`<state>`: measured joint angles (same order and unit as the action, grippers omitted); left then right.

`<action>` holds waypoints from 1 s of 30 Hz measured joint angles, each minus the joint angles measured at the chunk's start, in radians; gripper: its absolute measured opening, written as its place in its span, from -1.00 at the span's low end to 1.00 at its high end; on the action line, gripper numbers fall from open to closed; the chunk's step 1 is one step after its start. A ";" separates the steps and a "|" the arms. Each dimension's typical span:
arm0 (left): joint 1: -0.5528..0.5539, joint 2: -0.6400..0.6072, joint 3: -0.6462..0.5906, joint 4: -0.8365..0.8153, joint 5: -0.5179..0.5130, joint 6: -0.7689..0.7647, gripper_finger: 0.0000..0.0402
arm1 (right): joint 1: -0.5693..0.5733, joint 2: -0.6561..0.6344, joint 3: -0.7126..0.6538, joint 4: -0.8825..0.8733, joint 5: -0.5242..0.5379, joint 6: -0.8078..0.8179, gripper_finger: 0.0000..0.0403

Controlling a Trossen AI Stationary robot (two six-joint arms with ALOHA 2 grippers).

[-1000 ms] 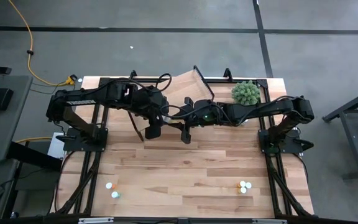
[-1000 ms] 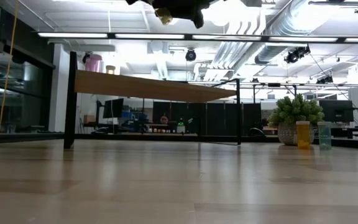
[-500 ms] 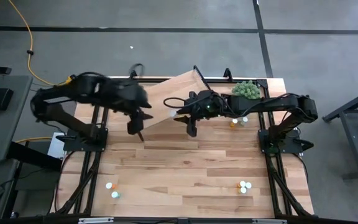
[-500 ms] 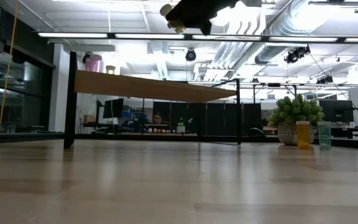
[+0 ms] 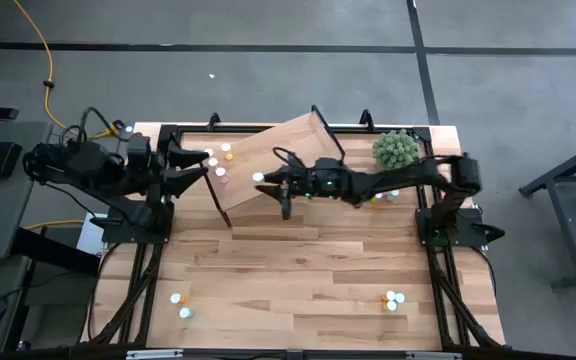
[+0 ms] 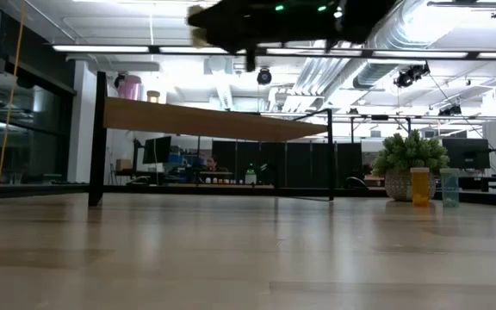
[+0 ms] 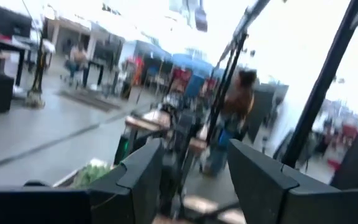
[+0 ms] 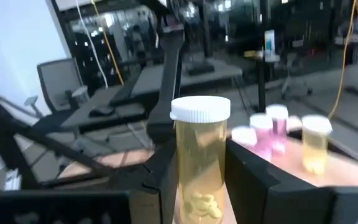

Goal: Pick and place medicine bottles onto shelf by color
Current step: Put the left yellow pill bottle on the shelf aligned with the other yellow pill bottle

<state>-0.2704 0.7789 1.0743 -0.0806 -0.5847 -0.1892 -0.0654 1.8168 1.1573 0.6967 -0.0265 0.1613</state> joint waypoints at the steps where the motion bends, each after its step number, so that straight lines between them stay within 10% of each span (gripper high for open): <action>1: -0.007 -0.010 -0.019 0.031 -0.011 0.007 -0.14 | -0.001 0.035 0.026 0.017 0.008 -0.009 -0.48; 14: -0.019 -0.013 -0.042 0.045 -0.022 -0.014 -0.14 | -0.081 0.352 0.358 0.001 0.141 0.067 -0.48; 30: -0.019 -0.013 -0.042 0.045 -0.022 -0.019 -0.14 | -0.100 0.410 0.530 -0.319 0.142 0.014 -0.48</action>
<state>-0.2897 0.7658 1.0325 -0.0357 -0.6071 -0.2085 -0.1650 2.2264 1.6875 0.3778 0.1154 0.1749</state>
